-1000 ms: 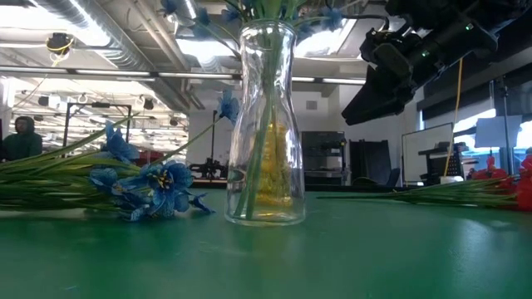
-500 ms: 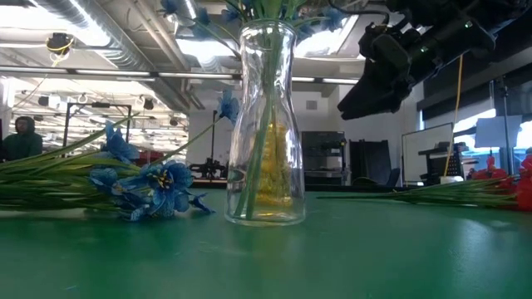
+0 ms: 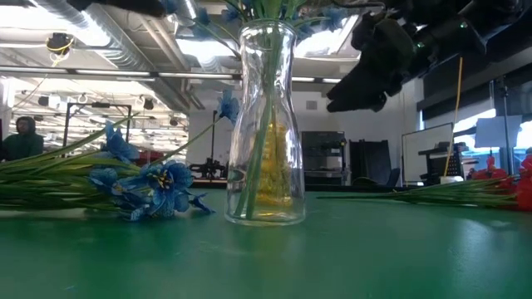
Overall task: Sort flowers into vase by color
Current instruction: Put the blue flowers into the yellow flower vase
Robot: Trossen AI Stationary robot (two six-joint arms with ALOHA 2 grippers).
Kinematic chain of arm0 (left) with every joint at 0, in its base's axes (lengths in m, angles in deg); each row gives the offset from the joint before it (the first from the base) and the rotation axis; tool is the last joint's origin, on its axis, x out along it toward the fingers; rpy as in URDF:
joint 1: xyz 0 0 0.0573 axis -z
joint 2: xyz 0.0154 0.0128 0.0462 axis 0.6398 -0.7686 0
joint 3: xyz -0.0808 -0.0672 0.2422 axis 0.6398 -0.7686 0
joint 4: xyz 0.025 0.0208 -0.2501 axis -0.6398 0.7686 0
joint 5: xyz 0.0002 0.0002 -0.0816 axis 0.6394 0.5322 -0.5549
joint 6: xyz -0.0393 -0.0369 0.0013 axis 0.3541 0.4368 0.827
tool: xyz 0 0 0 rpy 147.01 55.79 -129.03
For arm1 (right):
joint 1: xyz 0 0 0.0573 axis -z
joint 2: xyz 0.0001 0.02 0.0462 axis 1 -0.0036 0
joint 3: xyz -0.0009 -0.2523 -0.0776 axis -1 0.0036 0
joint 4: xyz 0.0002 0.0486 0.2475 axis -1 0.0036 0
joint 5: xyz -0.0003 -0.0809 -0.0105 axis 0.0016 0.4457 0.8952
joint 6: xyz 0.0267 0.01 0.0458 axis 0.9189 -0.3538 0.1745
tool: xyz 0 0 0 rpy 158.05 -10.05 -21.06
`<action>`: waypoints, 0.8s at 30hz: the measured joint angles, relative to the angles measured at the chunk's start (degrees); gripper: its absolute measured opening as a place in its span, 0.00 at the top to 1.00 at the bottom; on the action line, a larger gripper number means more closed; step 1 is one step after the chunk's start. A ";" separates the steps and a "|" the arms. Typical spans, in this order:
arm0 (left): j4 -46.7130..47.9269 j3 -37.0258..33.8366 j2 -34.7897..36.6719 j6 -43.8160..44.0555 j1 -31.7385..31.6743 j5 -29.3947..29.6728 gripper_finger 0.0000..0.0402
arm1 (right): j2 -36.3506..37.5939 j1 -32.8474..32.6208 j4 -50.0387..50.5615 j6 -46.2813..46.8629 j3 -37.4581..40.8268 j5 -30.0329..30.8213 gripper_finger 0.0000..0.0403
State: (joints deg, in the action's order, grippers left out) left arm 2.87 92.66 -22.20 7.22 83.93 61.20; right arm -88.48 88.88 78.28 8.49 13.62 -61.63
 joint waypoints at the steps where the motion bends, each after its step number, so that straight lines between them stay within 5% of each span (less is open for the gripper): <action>1: 0.64 -0.01 0.00 0.08 -0.44 -0.65 0.47 | -1.10 -0.41 -0.76 -0.61 0.00 -0.13 0.43; 10: -4.12 -11.51 0.54 5.32 -3.71 -6.21 0.47 | -12.59 -3.36 -12.57 -2.66 0.02 -0.54 0.43; 17: -25.12 -22.65 5.64 -0.92 -5.21 -4.93 0.55 | -17.65 -3.21 -20.91 -2.66 0.02 -4.94 0.43; 24: -41.10 -31.64 9.15 -6.55 -10.83 -10.10 0.64 | -21.25 -3.17 -30.86 -1.24 -0.04 -5.35 0.43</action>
State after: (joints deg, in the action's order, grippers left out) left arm -38.23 61.02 -13.05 0.67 73.10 51.10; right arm -109.73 85.71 47.43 7.24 13.58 -66.98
